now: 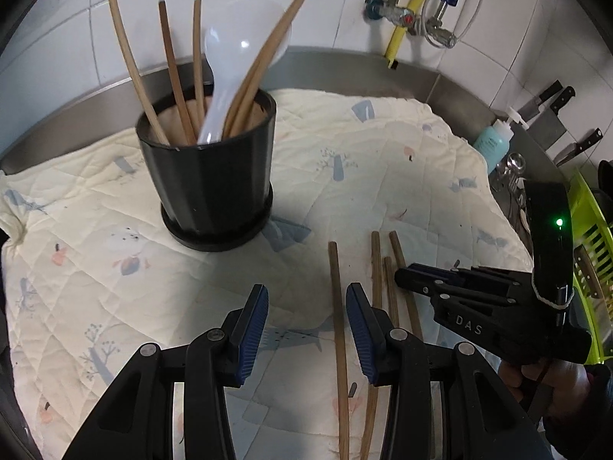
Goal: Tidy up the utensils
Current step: 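Move both open tools back over the remaining chopsticks on the cloth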
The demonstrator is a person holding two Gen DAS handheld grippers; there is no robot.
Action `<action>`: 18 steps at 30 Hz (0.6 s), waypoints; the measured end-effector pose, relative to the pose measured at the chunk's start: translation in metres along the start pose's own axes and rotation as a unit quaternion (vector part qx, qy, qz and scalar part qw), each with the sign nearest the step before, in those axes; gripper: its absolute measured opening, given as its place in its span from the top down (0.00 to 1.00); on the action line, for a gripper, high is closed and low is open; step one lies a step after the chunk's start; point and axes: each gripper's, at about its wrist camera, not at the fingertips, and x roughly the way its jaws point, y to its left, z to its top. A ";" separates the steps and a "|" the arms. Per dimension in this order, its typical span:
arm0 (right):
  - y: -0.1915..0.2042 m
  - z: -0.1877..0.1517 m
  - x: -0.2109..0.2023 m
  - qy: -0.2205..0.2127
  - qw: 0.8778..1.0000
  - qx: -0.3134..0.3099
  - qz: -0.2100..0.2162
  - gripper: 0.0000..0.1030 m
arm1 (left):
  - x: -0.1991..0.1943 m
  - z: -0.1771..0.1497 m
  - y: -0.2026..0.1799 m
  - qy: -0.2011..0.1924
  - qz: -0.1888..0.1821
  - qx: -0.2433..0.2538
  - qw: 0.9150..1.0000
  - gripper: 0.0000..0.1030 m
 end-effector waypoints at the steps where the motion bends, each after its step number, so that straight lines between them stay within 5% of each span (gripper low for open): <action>1: 0.001 0.001 0.001 0.000 1.000 -0.002 -0.003 0.84 | 0.004 0.000 0.000 0.004 0.001 0.000 1.000 0.56; 11: 0.005 0.002 0.002 0.000 1.000 -0.009 -0.022 0.87 | 0.045 0.005 -0.008 0.040 -0.028 0.015 0.999 0.56; 18: -0.003 -0.001 -0.011 -0.009 1.000 0.002 -0.019 0.87 | 0.075 0.011 -0.015 0.062 -0.040 0.029 0.997 0.70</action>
